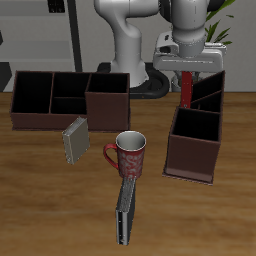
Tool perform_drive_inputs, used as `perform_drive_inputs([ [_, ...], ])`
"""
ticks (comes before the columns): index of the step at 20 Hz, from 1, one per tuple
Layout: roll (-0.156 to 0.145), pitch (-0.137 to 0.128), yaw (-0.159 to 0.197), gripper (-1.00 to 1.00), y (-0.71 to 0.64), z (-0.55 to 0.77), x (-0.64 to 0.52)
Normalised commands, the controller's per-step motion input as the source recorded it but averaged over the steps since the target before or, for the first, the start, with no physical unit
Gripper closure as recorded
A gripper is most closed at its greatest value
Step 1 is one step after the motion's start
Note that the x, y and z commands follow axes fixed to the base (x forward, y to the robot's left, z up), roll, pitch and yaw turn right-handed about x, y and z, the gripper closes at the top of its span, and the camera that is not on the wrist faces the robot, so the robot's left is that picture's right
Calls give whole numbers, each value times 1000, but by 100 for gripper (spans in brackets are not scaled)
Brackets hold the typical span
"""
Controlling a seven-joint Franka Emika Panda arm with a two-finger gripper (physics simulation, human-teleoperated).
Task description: Place the red book into the left desk caddy's front compartment
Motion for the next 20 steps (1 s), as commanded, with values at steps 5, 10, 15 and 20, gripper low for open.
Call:
perform_drive_inputs([
  [5, 4, 21, -27, 100, 8, -169, 72],
  [10, 20, 22, -30, 100, 21, -171, 53],
  [15, 21, 38, -30, 100, 32, -230, 53],
  [20, -5, 29, -34, 100, -70, -222, 62],
])
